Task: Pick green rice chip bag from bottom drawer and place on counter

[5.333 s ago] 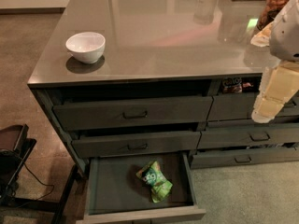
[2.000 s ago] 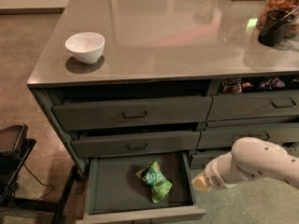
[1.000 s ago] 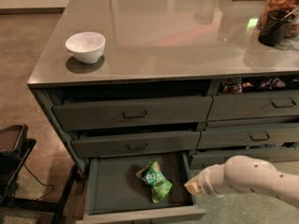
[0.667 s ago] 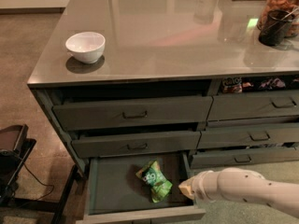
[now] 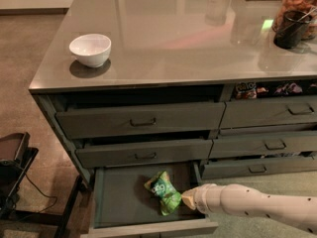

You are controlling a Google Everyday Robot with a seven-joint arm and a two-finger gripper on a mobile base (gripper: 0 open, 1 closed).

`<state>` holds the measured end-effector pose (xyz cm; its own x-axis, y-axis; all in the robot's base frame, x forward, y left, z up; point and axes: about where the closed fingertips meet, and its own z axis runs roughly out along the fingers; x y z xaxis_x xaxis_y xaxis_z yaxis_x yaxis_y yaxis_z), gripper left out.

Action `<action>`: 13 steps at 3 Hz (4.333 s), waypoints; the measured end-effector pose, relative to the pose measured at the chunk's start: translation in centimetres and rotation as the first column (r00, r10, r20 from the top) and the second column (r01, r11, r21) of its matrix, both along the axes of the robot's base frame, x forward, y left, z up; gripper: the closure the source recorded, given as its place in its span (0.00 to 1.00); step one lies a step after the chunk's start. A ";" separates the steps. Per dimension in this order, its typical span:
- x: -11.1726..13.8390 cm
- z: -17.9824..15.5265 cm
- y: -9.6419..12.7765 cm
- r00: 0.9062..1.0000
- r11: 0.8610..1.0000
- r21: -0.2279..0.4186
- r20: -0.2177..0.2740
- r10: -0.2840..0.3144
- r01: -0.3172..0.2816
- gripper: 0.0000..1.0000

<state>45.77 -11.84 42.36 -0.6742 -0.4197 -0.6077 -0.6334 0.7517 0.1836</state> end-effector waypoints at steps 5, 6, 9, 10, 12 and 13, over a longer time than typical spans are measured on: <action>5.7 -15.9 3.4 0.997 0.994 0.085 0.030 -0.069 0.066 1.00; 6.0 -17.2 4.0 0.998 0.997 0.073 0.046 -0.037 0.034 0.82; 7.5 -20.5 6.9 0.998 0.995 0.098 0.054 0.031 -0.036 0.12; 8.2 -21.4 7.7 0.997 0.994 0.102 0.056 0.044 -0.049 0.00; 9.8 -23.6 9.3 0.994 0.995 0.074 0.086 0.062 -0.068 0.00; 10.3 -24.9 9.3 0.994 0.997 0.039 0.097 0.056 -0.060 0.00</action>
Offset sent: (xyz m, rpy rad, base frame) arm 0.0468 0.0350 -0.1058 0.0671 -0.1019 -0.0786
